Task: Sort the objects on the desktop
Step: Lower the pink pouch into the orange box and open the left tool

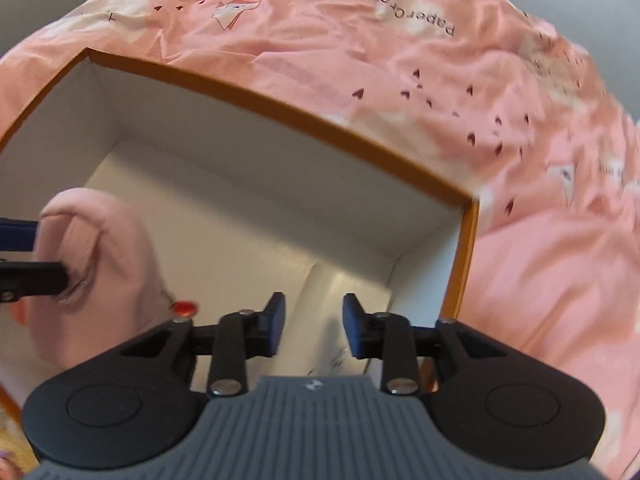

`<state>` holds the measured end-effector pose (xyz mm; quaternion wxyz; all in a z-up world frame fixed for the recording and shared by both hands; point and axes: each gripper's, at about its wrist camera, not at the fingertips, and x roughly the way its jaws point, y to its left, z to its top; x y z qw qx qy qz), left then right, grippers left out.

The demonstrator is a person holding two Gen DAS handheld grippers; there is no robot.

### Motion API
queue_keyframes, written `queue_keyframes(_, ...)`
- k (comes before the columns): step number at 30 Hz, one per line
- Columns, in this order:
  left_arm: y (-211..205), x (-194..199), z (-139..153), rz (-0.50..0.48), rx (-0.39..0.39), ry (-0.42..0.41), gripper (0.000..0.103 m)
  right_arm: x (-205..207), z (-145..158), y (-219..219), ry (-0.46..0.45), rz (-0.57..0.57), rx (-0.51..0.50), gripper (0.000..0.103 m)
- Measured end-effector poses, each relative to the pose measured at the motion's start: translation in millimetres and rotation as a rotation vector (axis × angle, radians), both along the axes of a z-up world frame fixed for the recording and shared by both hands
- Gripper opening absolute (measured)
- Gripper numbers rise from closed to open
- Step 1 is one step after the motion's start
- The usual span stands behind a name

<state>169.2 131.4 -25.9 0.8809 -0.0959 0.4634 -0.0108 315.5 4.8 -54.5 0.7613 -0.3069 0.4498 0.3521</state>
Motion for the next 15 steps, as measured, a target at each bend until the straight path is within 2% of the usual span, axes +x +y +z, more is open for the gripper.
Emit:
queue_keyframes(4, -1.5, 3.1, -1.1, -0.008, 0.013, 0.018, 0.033, 8.4, -10.2, 12.7, -0.062, 0.095, -0.045, 0.035)
queue_keyframes(7, -3.6, 6.4, -3.6, -0.019, 0.021, 0.034, 0.033, 18.7, -15.1, 11.6, -0.017, 0.116, -0.069, 0.034)
queue_keyframes(12, -5.3, 13.5, -7.9, -0.038, -0.005, 0.064, 0.033, 21.4, -30.2, 15.4, -0.003, 0.126, -0.099, 0.034)
queue_keyframes(15, -7.6, 18.3, -11.2, -0.043, -0.016, 0.08, 0.033, 22.0, -28.1, 12.0, 0.052, 0.115, -0.107, 0.033)
